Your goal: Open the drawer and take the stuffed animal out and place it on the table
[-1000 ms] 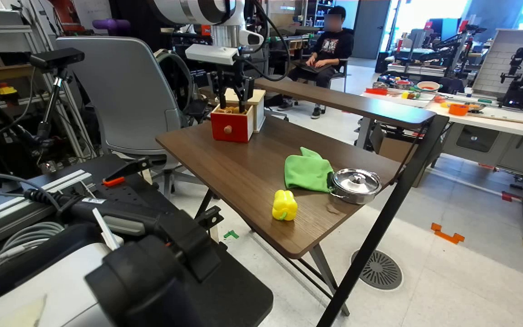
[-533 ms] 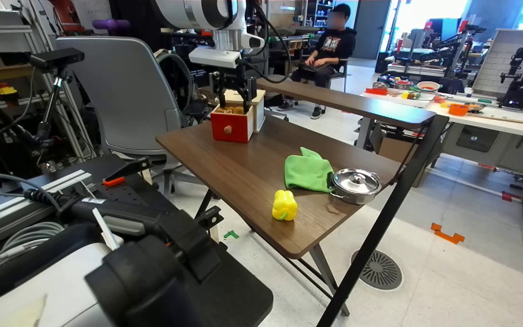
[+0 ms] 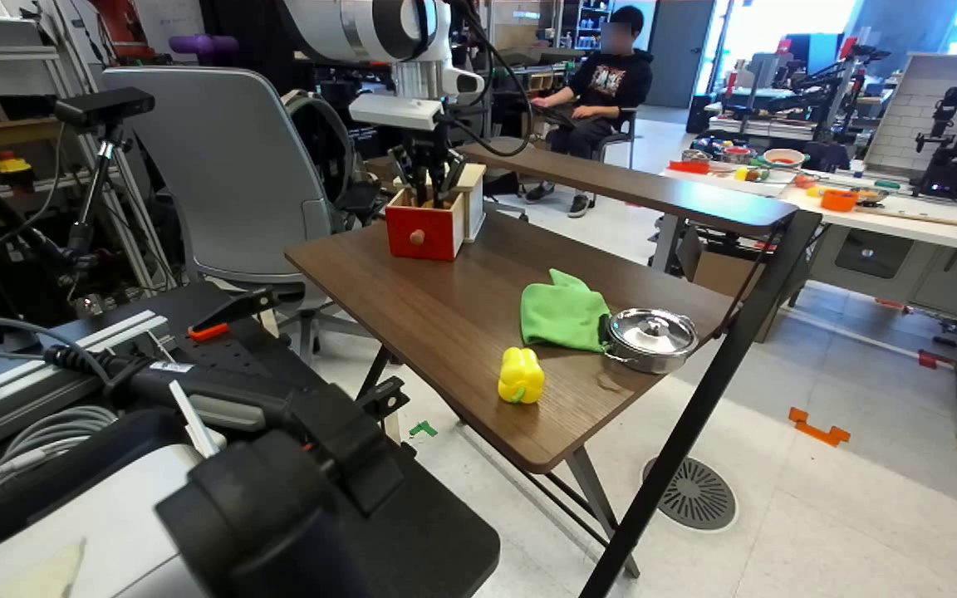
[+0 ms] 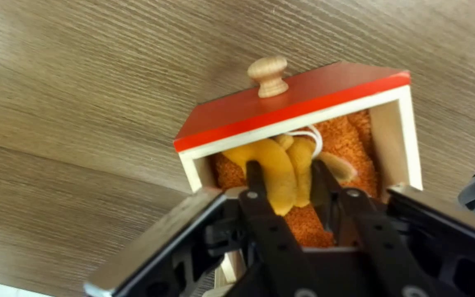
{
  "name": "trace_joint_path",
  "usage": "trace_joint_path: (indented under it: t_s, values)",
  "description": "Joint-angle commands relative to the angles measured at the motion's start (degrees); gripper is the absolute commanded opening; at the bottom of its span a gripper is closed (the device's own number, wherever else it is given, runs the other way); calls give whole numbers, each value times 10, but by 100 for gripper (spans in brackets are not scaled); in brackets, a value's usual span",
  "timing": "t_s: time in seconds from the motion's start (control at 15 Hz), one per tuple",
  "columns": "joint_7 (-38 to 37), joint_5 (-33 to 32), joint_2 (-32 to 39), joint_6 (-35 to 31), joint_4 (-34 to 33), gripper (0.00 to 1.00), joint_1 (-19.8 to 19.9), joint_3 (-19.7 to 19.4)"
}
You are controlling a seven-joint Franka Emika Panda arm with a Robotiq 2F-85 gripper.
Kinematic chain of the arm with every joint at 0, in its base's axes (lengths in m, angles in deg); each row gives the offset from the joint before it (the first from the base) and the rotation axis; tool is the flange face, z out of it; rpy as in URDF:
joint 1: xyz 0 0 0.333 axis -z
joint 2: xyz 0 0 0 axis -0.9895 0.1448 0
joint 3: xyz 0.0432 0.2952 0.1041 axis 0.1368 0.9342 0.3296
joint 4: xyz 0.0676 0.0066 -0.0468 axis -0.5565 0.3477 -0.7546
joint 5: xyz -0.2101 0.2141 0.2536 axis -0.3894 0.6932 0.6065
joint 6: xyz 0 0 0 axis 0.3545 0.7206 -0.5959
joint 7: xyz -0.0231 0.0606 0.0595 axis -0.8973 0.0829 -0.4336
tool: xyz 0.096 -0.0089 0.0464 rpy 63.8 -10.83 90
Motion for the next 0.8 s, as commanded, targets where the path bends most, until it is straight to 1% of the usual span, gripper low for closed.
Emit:
trace_joint_path:
  t_s: [0.0, 0.13, 0.2, 0.33, 0.4, 0.73]
  values:
    - [-15, -11, 10, 11, -18, 2, -12, -14]
    - [-19, -7, 2, 15, -19, 0, -9, -16]
    - [-20, -7, -3, 14, -17, 2, -8, -17]
    - [-22, -7, -17, 12, -7, 0, -7, -19]
    - [-21, -5, -25, 14, -1, 2, -5, -17]
    - [-20, 3, -69, 21, 23, 2, 5, -15]
